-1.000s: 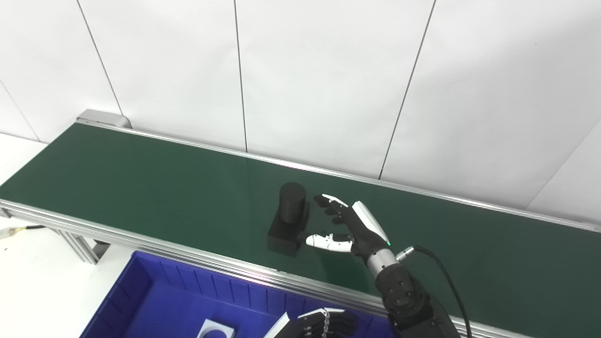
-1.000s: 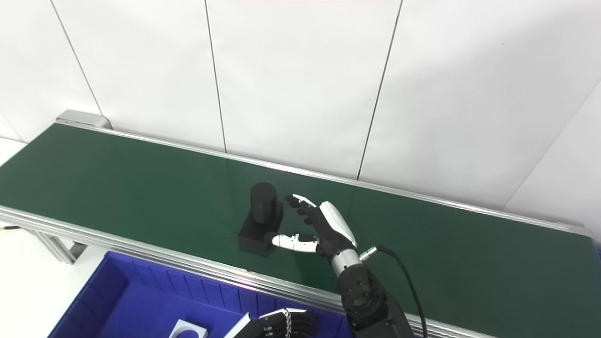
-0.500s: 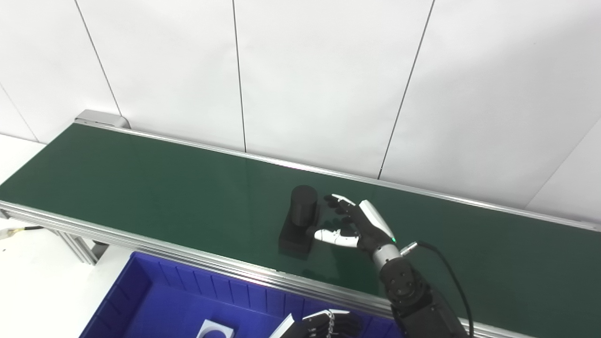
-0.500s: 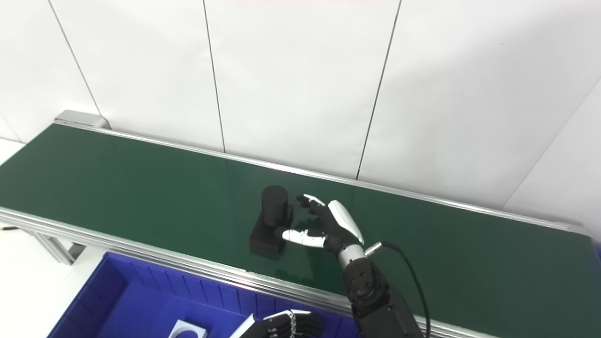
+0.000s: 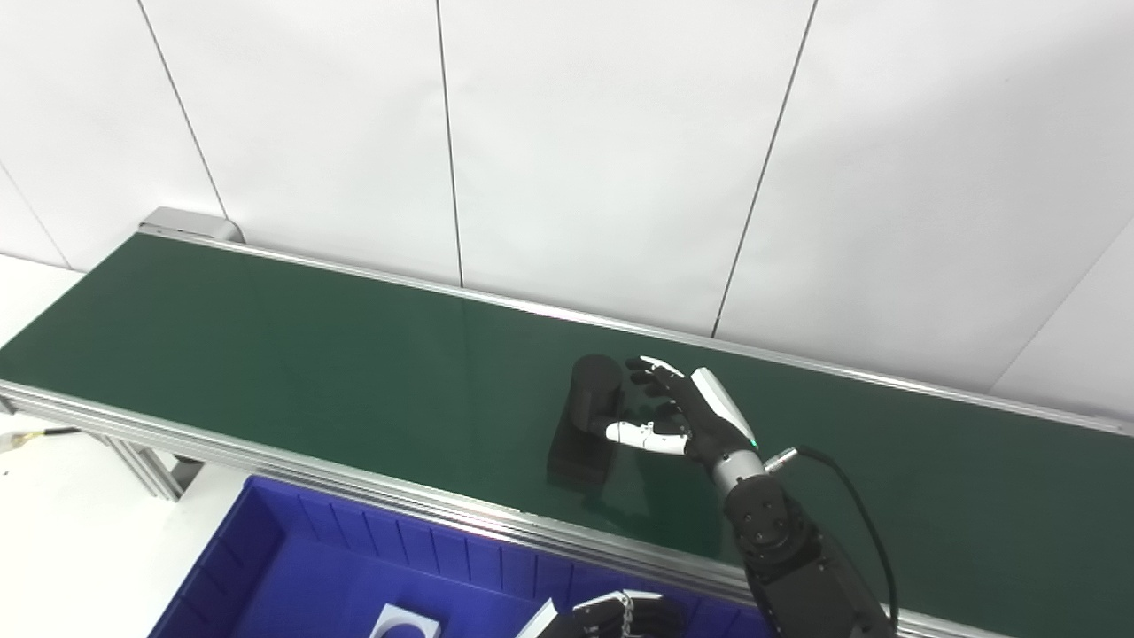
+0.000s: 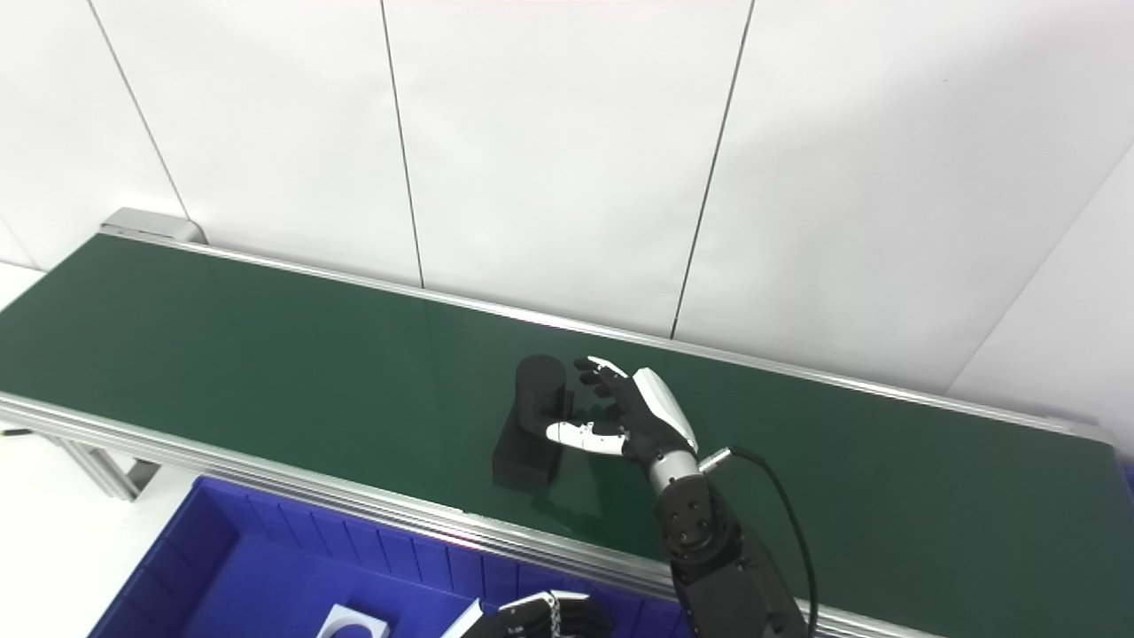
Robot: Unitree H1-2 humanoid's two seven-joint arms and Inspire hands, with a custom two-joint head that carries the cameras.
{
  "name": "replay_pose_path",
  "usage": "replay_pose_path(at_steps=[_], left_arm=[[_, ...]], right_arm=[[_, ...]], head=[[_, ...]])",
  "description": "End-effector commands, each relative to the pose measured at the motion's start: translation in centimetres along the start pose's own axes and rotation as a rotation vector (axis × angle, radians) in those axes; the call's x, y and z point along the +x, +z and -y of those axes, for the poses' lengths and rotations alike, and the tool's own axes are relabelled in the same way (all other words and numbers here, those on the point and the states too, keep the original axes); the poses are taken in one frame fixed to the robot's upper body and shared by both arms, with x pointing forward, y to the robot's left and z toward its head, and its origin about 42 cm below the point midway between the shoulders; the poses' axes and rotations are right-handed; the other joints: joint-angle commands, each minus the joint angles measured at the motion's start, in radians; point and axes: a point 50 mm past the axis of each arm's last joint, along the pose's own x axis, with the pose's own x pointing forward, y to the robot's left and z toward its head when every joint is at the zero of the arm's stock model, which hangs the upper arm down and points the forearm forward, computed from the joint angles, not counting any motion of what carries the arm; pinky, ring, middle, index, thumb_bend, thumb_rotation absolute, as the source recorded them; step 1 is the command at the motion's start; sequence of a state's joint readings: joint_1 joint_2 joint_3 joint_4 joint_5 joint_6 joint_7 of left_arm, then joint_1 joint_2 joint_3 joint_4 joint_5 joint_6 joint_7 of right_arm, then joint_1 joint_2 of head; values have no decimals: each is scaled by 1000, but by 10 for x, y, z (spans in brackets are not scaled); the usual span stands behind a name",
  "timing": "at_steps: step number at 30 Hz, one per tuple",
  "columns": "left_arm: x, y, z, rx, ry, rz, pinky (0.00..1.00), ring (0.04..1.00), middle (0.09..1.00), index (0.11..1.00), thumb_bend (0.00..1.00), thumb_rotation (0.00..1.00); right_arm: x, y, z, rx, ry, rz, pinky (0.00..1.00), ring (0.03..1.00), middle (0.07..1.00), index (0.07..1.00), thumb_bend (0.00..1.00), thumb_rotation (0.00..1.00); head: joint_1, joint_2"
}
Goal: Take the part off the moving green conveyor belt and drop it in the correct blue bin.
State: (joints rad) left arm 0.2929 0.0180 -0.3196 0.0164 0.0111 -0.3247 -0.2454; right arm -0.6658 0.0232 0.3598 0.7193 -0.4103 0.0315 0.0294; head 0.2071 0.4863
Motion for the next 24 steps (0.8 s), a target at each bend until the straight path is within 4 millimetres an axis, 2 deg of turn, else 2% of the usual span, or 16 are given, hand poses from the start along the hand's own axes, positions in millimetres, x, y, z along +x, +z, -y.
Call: replay_pose_path(at_steps=[1, 13, 17, 18, 19, 20, 21, 22, 23, 24], left_arm=[[5, 10, 7, 1, 3, 52, 720, 759, 773, 763, 1000, 418], [3, 13, 10, -5, 1, 58, 728, 762, 774, 764, 993, 410], [3, 14, 10, -8, 3, 61, 725, 761, 774, 762, 993, 410], [3, 14, 10, -9, 4, 61, 725, 761, 773, 762, 997, 412], [3, 14, 10, -10, 4, 62, 725, 761, 773, 762, 998, 413], [3, 14, 10, -11, 4, 62, 726, 761, 774, 763, 998, 413], [2, 14, 10, -10, 5, 64, 725, 761, 774, 763, 997, 412], [2, 15, 10, -10, 6, 65, 721, 759, 773, 762, 995, 409], [2, 15, 10, -11, 6, 65, 721, 758, 773, 762, 995, 408], [2, 15, 10, -12, 5, 64, 722, 759, 773, 762, 996, 407]], right_arm=[[9, 30, 4, -7, -16, 108, 816, 861, 852, 870, 656, 393], [7, 34, -3, 16, -31, 124, 755, 831, 838, 849, 665, 313], [6, 31, -7, 13, -97, 129, 679, 756, 778, 800, 660, 170], [6, 30, -8, 14, -118, 130, 643, 694, 703, 746, 664, 80], [6, 29, -9, 13, -146, 134, 634, 679, 685, 732, 665, 57], [6, 28, -9, 13, -164, 136, 592, 613, 569, 597, 582, 23], [5, 27, -10, 9, -186, 140, 569, 584, 526, 535, 548, 9], [5, 26, -10, 6, -201, 144, 547, 565, 517, 492, 532, 2], [5, 25, -9, 16, -215, 145, 545, 563, 516, 487, 530, 2], [5, 25, -9, 23, -224, 146, 533, 519, 514, 478, 524, 1]], head=[[3, 5], [7, 18], [5, 21], [5, 21], [5, 21], [5, 21], [0, 24], [0, 24], [-3, 25], [-3, 25]])
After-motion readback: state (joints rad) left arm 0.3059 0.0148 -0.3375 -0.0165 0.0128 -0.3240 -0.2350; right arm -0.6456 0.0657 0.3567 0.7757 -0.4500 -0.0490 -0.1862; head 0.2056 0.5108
